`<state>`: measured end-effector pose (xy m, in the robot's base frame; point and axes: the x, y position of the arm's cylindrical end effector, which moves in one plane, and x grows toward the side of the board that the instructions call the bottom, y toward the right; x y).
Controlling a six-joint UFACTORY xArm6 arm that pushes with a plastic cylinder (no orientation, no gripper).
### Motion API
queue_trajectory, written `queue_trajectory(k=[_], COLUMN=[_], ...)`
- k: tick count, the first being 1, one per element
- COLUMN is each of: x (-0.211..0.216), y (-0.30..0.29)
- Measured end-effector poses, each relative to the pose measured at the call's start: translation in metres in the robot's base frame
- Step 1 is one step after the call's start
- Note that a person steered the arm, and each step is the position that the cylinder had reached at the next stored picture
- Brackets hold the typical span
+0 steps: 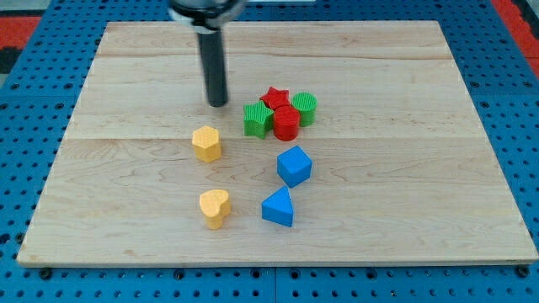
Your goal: Push the yellow hexagon into the green star
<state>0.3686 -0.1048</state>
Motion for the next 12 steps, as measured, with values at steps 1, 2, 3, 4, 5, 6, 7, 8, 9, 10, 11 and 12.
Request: queue_trajectory(k=[1, 2, 3, 4, 5, 6, 7, 8, 9, 10, 11, 12], x=[0.003, 0.006, 0.016, 0.032, 0.056, 0.079, 0.089, 0.103, 0.092, 0.076, 0.088, 0.113], y=[-0.069, -0.113, -0.117, -0.141, -0.141, -0.137, -0.063, -0.013, 0.042, 0.086, 0.044, -0.012])
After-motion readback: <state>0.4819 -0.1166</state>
